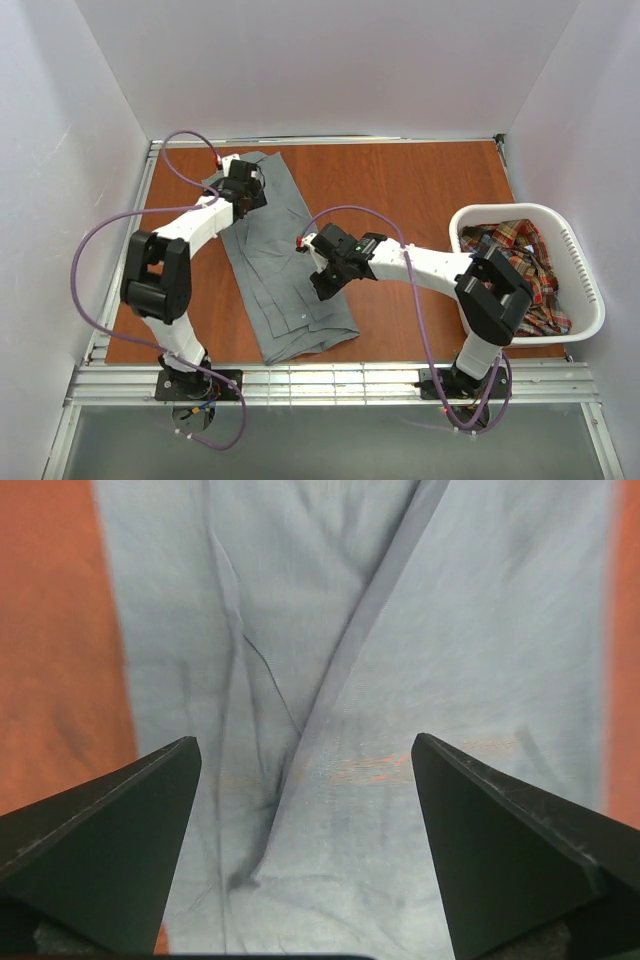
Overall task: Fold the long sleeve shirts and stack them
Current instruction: Fold the shirt
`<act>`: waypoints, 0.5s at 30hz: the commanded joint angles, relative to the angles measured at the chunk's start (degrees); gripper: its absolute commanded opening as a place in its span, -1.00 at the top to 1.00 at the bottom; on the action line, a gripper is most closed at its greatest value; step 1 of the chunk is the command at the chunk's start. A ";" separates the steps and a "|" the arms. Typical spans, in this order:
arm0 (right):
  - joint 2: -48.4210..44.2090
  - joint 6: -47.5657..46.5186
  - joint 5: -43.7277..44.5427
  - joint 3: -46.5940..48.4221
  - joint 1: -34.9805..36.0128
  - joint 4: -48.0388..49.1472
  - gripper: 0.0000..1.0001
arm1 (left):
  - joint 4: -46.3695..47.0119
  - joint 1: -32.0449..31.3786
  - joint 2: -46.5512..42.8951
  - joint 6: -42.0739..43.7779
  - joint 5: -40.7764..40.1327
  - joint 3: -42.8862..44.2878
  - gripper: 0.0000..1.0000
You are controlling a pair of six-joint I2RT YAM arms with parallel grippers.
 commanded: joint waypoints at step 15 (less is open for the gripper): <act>6.47 7.08 -5.11 -5.02 2.12 -0.26 0.36 | -2.46 -4.53 24.98 4.71 -0.76 12.75 -0.60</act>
